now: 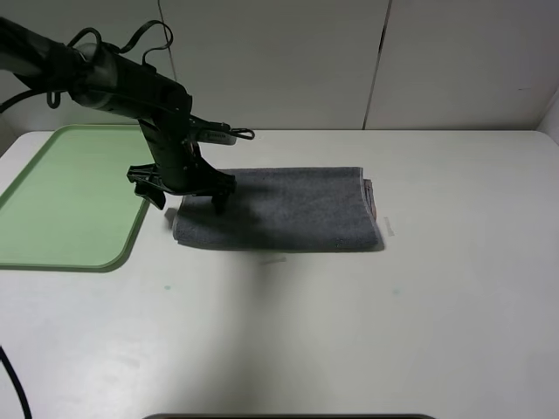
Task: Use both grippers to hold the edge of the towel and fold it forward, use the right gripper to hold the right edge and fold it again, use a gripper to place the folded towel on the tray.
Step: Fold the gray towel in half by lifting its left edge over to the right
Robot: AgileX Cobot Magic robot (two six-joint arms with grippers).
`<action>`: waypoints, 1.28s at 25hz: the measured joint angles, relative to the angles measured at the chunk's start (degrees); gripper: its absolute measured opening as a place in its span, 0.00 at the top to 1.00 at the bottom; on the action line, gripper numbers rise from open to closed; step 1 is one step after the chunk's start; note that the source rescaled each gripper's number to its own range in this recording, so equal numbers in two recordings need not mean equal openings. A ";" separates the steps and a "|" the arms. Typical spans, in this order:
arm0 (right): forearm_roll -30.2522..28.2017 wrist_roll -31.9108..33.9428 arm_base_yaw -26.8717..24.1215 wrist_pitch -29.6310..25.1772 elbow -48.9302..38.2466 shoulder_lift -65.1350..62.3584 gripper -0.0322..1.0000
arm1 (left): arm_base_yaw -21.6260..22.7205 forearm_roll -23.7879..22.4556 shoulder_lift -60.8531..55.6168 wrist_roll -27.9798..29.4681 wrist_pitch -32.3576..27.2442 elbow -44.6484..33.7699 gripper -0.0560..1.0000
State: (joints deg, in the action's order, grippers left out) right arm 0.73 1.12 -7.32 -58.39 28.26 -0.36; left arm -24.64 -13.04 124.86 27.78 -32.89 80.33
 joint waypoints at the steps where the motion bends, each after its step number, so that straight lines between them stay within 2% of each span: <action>1: 0.00 0.00 0.00 0.00 0.00 0.00 0.00 | 0.00 0.00 0.07 0.00 0.26 0.00 0.04; 8: 0.00 0.00 0.00 0.00 0.00 0.00 0.00 | 0.00 0.00 0.61 0.00 3.17 0.00 0.14; 11: 0.00 0.00 0.00 0.00 0.00 0.00 0.00 | 0.00 0.28 0.67 0.00 4.40 0.00 0.22; 13: 0.00 0.00 0.00 0.00 0.00 0.00 0.00 | 0.00 1.30 0.67 0.00 4.86 0.00 0.32; 19: 0.00 0.00 0.00 0.00 0.00 0.00 0.00 | 0.00 3.21 0.72 0.01 5.62 0.00 0.67; 23: 0.00 0.00 0.00 0.06 0.00 0.00 0.00 | 0.00 3.34 0.66 0.01 7.20 -1.09 0.83; 32: 0.00 0.00 0.00 0.06 0.00 0.00 0.00 | 0.00 3.29 0.00 1.00 9.75 -3.32 0.85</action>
State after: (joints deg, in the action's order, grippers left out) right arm 0.73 1.12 -7.32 -58.32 28.26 -0.36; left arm -24.64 -9.75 124.86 28.78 -23.13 77.00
